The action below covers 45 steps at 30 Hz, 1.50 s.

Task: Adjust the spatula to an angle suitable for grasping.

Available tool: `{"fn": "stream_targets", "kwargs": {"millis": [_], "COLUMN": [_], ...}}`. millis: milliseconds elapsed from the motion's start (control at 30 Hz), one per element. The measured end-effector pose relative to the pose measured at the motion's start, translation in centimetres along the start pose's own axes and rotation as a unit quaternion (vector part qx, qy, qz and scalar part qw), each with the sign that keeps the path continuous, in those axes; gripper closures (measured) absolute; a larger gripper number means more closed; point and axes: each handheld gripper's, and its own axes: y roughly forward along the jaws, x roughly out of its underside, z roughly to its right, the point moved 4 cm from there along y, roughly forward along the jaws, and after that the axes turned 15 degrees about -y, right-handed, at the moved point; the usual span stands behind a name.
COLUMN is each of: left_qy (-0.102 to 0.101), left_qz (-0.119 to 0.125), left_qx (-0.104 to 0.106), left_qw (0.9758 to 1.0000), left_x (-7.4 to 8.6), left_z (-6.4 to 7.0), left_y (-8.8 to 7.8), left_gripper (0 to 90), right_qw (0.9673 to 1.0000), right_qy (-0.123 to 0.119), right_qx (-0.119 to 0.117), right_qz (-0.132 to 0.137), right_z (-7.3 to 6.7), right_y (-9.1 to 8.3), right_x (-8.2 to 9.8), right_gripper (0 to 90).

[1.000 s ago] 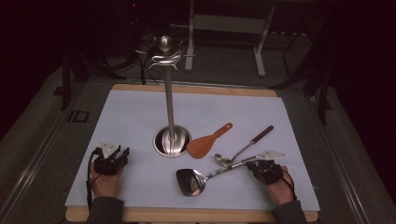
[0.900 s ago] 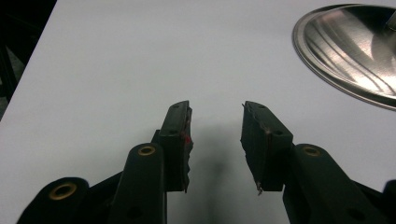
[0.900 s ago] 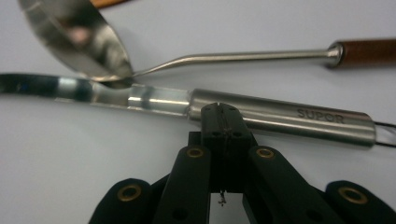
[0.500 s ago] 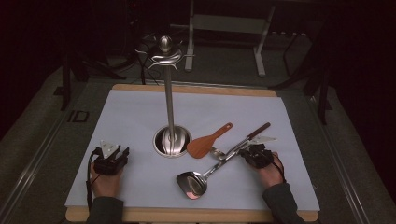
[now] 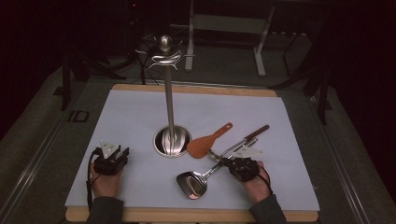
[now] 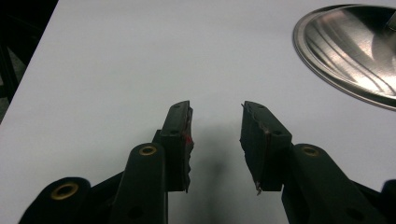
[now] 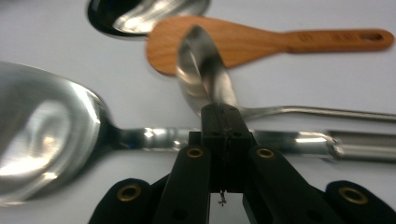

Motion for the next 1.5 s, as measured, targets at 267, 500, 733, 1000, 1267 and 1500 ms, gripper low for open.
{"fn": "stream_targets", "kwargs": {"millis": [267,500,733,1000,1267,1500], "left_qy": [0.000,-0.001,-0.002,-0.002,-0.001,0.000], "left_qz": [0.000,0.000,0.001,0.001,0.002,0.001], "left_qx": [0.000,0.001,0.002,0.000,-0.001,-0.003], "left_qw": [1.0000,1.0000,1.0000,1.0000,1.0000,1.0000], "left_x": [0.0,0.0,0.0,0.0,0.0,0.0], "left_z": [0.0,0.0,-0.1,-0.1,0.0,0.0], "left_y": [0.0,0.0,-0.1,-0.1,0.0,0.0], "left_gripper": [63.4,63.4,63.4,63.1,63.0,63.0], "right_qw": [0.9992,0.9985,0.9976,0.9959,0.9949,0.9976], "right_qy": [-0.020,-0.052,-0.054,-0.073,-0.077,-0.030], "right_qx": [0.021,-0.016,-0.036,-0.031,-0.022,-0.020], "right_qz": [0.028,0.006,-0.026,-0.044,-0.061,-0.059], "right_z": [-2.3,-4.7,-5.5,-4.7,-3.1,-1.1], "right_y": [-0.2,2.6,4.7,2.3,-0.5,-2.0], "right_x": [-1.4,-2.1,-1.5,0.2,2.6,3.9], "right_gripper": [90.0,90.0,90.0,90.0,90.0,88.0]}}
